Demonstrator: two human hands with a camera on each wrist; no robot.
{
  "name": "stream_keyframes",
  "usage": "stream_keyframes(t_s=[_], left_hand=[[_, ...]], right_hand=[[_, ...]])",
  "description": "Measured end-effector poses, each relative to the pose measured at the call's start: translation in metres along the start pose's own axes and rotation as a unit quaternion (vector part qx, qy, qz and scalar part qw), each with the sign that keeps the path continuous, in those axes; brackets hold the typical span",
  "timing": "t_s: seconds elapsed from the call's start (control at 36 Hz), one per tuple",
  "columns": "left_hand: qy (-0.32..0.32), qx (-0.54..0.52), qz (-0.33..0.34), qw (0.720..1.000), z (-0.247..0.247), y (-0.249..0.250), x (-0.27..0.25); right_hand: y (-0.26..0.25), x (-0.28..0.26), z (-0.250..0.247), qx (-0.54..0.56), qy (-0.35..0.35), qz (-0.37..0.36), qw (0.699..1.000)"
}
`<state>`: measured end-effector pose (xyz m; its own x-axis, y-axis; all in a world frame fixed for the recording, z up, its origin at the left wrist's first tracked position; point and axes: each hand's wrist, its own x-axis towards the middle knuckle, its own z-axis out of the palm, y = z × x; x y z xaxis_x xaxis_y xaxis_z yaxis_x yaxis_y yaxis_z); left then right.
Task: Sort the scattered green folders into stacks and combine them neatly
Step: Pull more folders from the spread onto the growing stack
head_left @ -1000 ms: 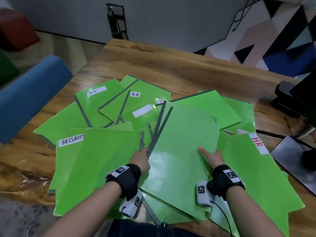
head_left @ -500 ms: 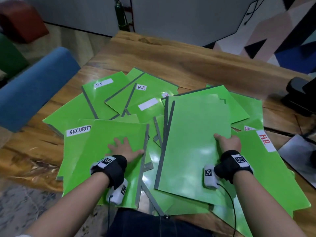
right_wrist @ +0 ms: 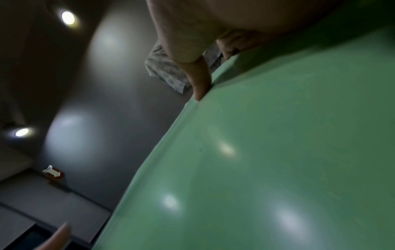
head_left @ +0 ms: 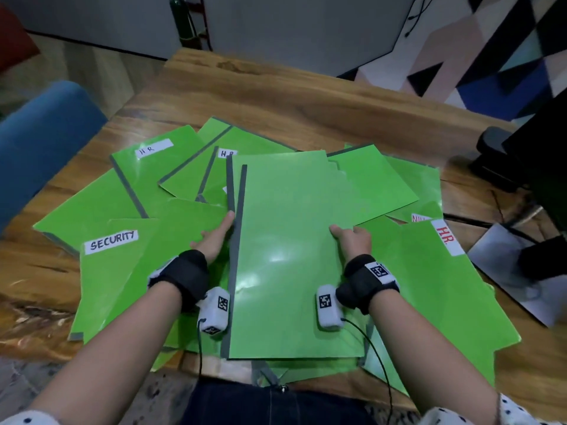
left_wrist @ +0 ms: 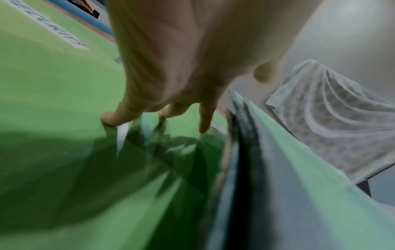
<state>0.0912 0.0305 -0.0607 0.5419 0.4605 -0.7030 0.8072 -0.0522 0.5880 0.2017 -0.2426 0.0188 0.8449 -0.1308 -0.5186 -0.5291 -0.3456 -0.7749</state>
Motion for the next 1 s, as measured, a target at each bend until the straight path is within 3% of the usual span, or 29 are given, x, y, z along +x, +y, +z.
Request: stream_keyframes(t_s=[0.03,0.11,0.22,0.33,0.39,0.47,0.56,0.64,0.72,0.94,1.0], left_hand=[[-0.014,-0.013,-0.008,1.0,-0.001,0.001,0.0],[-0.009,-0.008,0.007,1.0,-0.007,0.036,-0.073],[0.046,-0.059,0.041,0.996,-0.015,0.034,-0.073],[0.056,-0.084,0.016,0.995,-0.03,0.026,-0.064],[0.057,-0.082,0.013,0.995,-0.036,0.023,-0.061],[0.05,-0.087,0.013,0.995,-0.043,0.02,-0.057],[0.052,-0.09,0.016,0.994,-0.046,0.02,-0.056],[0.056,-0.087,0.019,0.994,-0.045,0.021,-0.056],[0.06,-0.091,0.02,0.994,-0.045,0.021,-0.056],[0.046,-0.129,0.026,0.99,-0.047,0.02,-0.058],[0.043,-0.127,0.029,0.991,-0.05,0.018,-0.058]], right_hand=[[0.001,-0.003,0.006,-0.005,-0.009,-0.001,1.0],[0.004,-0.013,0.024,-0.024,-0.035,0.004,0.999],[0.007,-0.022,0.046,-0.071,-0.079,0.018,0.994],[0.001,-0.022,0.057,-0.182,-0.134,0.032,0.974],[-0.006,-0.027,0.056,-0.243,-0.153,0.005,0.958],[-0.014,-0.008,0.054,-0.29,-0.102,-0.034,0.951],[-0.03,0.008,0.034,-0.337,-0.038,-0.002,0.941],[-0.042,-0.008,0.011,-0.427,-0.068,-0.066,0.899],[-0.042,-0.018,-0.001,-0.413,-0.073,-0.099,0.902],[-0.044,0.004,0.005,-0.423,-0.081,-0.067,0.9],[-0.05,0.026,0.008,-0.336,-0.028,-0.036,0.941]])
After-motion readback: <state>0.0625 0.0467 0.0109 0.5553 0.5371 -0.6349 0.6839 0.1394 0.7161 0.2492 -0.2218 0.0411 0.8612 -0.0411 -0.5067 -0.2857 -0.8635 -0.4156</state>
